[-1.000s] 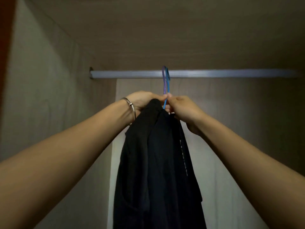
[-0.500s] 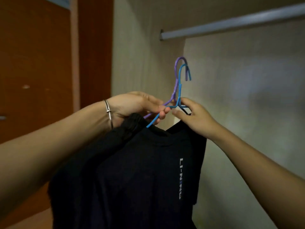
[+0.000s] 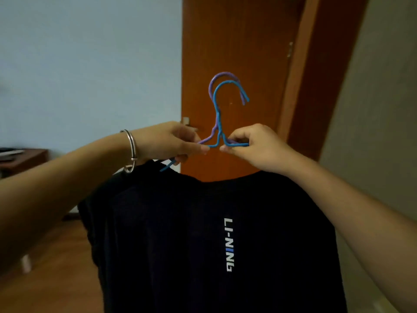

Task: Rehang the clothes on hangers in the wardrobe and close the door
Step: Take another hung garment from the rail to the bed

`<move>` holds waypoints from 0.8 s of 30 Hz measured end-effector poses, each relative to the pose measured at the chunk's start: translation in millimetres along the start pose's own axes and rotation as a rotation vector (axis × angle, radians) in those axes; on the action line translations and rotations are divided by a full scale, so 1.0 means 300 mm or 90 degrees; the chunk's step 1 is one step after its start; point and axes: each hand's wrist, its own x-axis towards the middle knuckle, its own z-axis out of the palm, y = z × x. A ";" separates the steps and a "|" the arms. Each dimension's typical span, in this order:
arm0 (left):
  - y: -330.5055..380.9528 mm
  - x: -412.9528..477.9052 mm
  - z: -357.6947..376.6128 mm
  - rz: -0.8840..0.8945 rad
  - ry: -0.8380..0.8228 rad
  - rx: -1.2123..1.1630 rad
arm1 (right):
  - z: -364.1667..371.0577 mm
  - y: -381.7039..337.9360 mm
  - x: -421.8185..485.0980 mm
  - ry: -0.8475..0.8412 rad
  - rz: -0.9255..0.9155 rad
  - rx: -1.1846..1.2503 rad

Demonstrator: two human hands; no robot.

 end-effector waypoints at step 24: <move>-0.694 0.413 -0.575 0.031 0.466 0.323 | 0.481 -0.053 1.036 -0.027 -0.134 0.094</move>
